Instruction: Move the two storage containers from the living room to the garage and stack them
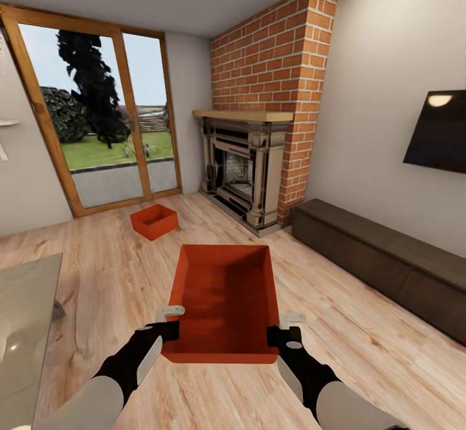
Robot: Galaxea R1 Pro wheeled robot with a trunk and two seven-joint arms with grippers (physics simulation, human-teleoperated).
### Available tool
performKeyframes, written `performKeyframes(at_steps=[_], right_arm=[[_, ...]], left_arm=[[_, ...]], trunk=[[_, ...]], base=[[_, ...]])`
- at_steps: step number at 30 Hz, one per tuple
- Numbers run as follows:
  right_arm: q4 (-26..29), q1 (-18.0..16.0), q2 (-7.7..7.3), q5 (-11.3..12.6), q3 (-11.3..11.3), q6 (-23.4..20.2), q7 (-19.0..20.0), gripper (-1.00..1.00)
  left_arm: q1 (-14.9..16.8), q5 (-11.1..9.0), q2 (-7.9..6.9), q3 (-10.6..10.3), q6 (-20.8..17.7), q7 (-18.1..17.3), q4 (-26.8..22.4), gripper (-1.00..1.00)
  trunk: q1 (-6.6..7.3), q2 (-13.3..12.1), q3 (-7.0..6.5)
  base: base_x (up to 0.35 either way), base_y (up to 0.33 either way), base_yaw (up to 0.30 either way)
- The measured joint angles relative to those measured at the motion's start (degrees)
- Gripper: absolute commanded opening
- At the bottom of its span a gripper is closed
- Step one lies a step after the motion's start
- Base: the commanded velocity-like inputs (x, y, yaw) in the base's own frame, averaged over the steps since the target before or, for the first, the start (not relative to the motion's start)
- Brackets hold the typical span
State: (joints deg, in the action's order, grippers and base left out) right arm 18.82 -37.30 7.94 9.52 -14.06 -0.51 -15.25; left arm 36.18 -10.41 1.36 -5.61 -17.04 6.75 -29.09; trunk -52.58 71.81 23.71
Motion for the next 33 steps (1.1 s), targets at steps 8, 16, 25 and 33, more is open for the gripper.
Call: performKeyframes(at_steps=[8,16,25,33], right_arm=[[0.0,0.0,0.0,0.0,0.0,0.0,0.0,-1.0],[0.0,0.0,0.02,0.1,-0.1,0.0,-0.1,-1.0],[0.0,0.0,0.07,0.0,0.0,0.0,-0.1,-1.0],[0.0,0.0,0.01,0.0,0.0,0.0,0.0,-1.0]], left_arm=[[0.0,0.0,0.0,0.0,0.0,0.0,0.0,-1.0],[0.0,0.0,-0.02,0.0,0.0,-0.1,0.0,-1.0],[0.0,0.0,-0.07,0.0,0.0,-0.1,0.0,-1.0],[0.0,0.0,-0.01,0.0,0.0,0.0,0.0,-1.0]], trunk=[[0.0,0.0,-0.72],[0.0,0.0,-1.44],[0.0,0.0,-2.26],[0.0,0.0,-2.98]], base=[[0.0,0.0,0.0],[0.0,0.0,0.0],[0.0,0.0,0.0],[0.0,0.0,0.0]])
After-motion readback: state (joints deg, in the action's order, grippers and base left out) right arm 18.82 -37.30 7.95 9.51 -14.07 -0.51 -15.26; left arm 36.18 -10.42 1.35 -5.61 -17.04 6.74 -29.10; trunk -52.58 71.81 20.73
